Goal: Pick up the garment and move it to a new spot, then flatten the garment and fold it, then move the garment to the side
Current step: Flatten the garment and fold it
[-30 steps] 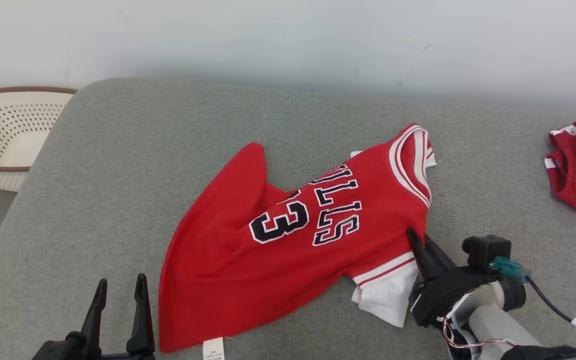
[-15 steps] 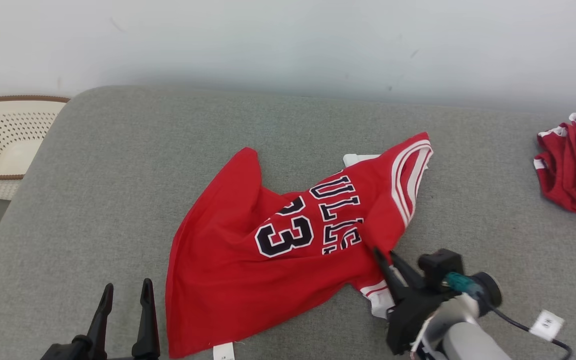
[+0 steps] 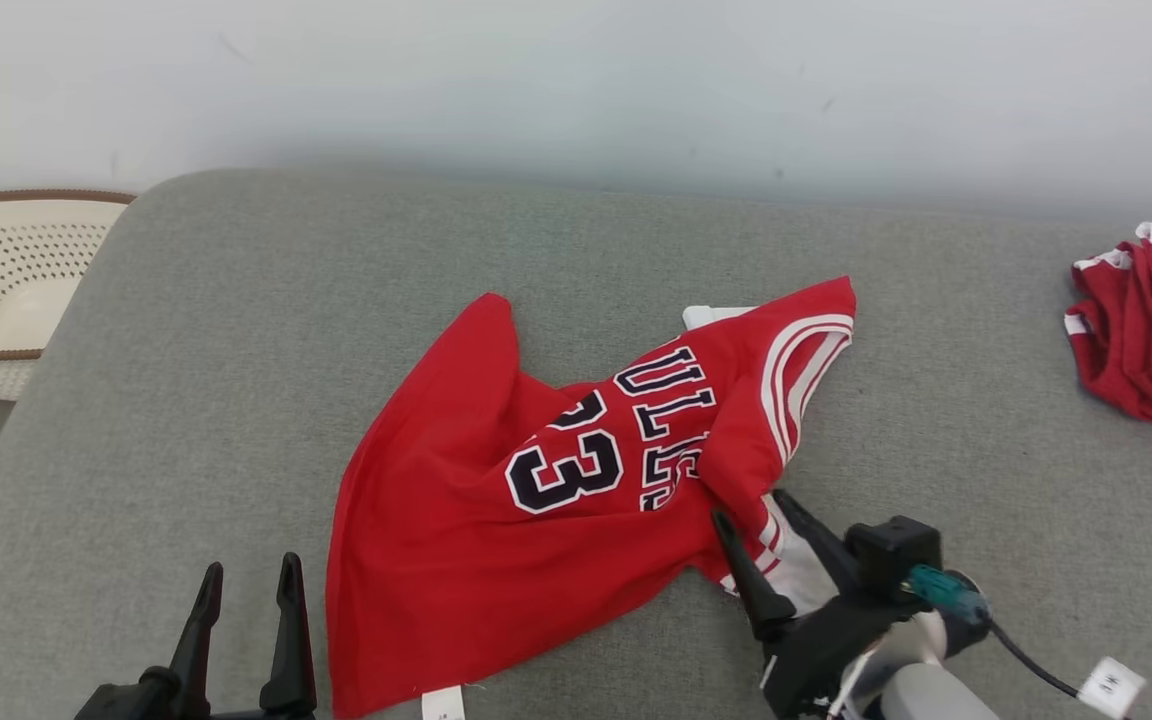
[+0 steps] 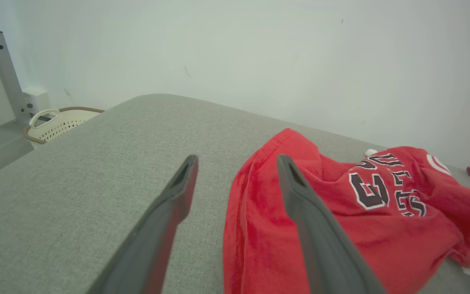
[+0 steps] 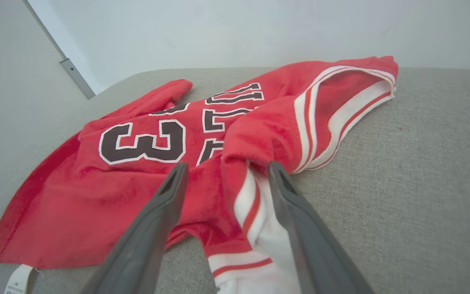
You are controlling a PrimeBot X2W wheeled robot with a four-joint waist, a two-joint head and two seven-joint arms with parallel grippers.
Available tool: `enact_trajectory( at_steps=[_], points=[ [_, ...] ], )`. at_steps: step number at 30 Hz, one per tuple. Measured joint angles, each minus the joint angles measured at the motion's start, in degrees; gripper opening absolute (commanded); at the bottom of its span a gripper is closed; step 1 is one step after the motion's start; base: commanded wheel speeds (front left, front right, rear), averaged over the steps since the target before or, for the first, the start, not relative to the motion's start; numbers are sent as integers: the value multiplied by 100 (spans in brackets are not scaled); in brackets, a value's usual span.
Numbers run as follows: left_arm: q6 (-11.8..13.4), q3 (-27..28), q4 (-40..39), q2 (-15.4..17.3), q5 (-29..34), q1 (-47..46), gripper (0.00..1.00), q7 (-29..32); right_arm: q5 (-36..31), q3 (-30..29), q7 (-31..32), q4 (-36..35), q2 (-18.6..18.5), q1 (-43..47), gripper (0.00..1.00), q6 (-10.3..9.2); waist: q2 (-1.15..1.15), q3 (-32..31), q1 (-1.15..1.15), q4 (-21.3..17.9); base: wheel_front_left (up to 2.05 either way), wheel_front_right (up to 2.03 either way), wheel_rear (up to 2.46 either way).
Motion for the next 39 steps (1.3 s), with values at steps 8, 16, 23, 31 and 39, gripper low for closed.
enact_trajectory(
  at_steps=[8, 16, 23, 31, 39],
  points=[
    [-7, -9, -36, 0, 9, 10, 100, 0, 101, -931, 70, -899, -433, 652, 100, 0, 0, 28, 0, -189, 0, 0, 0],
    [-27, -22, -37, -1, 13, 3, 100, 0, -42, -1399, 374, -896, -437, 866, 100, 0, 0, 64, 0, -148, 0, 0, 0],
    [-32, -71, -20, -1, 13, -20, 100, 0, 13, -1073, 360, -400, -270, 577, 100, 0, 0, 90, 0, -53, 0, 0, 0],
    [-51, -42, 4, 0, 12, -29, 100, 0, 121, -598, 416, 187, -218, 276, 100, 0, 0, 109, 0, 58, 0, 0, 0],
    [-31, -52, 4, 0, -3, -40, 100, 0, 137, -308, 234, 592, -142, 48, 56, 0, 0, 127, 0, 97, 0, 0, 0]
  ],
)
